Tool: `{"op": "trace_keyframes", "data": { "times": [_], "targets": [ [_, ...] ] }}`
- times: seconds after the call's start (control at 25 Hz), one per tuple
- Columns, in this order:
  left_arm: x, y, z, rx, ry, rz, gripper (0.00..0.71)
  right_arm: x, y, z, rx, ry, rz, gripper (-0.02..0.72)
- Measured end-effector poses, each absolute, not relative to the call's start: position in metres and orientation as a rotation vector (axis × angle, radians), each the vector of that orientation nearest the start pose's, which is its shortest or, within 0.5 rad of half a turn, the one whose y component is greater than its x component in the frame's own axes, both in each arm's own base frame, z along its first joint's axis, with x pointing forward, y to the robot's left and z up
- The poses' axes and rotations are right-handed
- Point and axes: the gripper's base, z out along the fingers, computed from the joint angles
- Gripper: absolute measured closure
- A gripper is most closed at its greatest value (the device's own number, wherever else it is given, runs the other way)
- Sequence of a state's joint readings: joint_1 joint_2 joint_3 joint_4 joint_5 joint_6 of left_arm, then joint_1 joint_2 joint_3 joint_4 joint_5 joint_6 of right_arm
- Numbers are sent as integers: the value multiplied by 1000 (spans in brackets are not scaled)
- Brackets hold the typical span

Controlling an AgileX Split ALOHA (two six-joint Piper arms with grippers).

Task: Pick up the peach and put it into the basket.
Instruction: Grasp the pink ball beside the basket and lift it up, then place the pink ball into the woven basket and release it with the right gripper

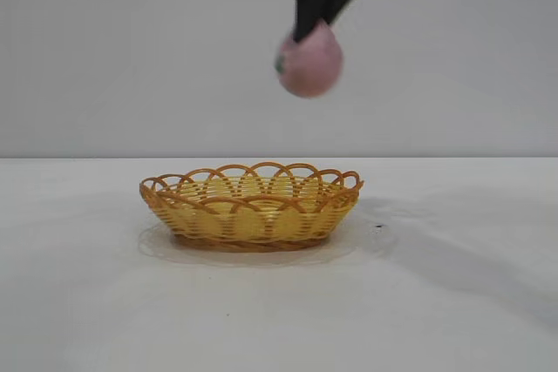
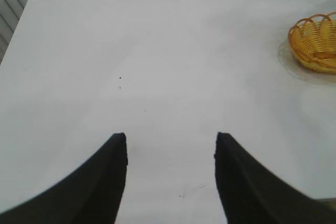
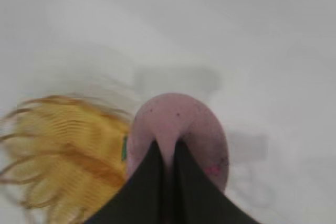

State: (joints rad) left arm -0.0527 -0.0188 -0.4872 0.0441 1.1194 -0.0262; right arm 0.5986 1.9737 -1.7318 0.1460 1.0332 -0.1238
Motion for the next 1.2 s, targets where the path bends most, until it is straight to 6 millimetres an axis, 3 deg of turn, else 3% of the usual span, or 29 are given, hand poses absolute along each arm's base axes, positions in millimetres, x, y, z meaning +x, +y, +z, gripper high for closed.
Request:
{"op": "trace_keyframes", "data": {
  "times": [0.2,0.36,0.56,0.6,0.64,0.88,1.08,1.2],
  "targets": [
    [-9,4,269,24,2096,6,324,340,278,237,-1036,2679,330,703],
    [-9,4,269,26,2096,7,324,344,284,201,-1055,2765,321,703],
    [-9,4,269,26,2096,7,324,346,288,177,-1072,2817,342,703],
    [-9,4,269,26,2096,7,324,346,288,177,-1074,2817,350,646],
    [-9,4,269,26,2096,7,324,345,289,176,-1073,2822,356,646],
    [-9,4,269,26,2096,7,324,345,288,187,-1071,2789,362,310],
    [-9,4,269,26,2096,7,324,358,268,228,-895,2673,274,279],
    [-9,4,269,26,2096,7,324,388,223,233,-654,2702,182,279]
  ]
}}
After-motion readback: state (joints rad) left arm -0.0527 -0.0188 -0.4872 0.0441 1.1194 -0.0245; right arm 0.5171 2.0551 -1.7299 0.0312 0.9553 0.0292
